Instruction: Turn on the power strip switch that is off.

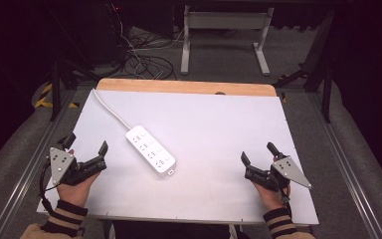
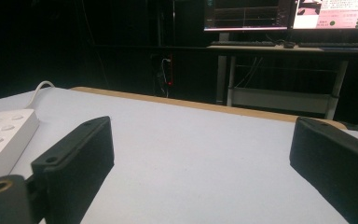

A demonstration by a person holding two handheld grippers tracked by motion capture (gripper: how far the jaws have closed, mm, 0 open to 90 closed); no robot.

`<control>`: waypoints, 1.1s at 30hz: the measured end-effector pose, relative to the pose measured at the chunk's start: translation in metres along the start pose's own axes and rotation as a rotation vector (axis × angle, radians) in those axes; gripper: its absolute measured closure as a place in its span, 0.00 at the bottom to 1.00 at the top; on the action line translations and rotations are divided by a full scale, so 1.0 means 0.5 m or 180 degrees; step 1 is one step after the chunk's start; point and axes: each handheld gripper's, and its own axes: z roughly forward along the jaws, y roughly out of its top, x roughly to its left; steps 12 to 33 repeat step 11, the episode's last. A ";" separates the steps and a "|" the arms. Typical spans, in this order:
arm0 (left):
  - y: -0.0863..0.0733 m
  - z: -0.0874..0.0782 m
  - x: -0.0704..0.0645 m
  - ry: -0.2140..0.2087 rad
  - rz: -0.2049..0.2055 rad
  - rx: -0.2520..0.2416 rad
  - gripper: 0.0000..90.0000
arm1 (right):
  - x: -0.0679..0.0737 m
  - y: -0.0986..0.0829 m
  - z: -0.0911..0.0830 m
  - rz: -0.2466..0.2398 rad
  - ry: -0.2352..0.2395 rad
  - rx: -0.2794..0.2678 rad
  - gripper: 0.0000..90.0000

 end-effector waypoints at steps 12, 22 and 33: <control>-0.001 0.001 0.002 0.0009 -0.0003 0.0009 0.02 | -0.001 -0.001 0.004 0.0006 0.0008 0.0017 0.08; -0.001 0.001 0.002 0.0009 -0.0003 0.0009 0.02 | -0.001 -0.001 0.004 0.0006 0.0008 0.0017 0.08; -0.001 0.001 0.002 0.0009 -0.0003 0.0009 0.02 | -0.001 -0.001 0.004 0.0006 0.0008 0.0017 0.08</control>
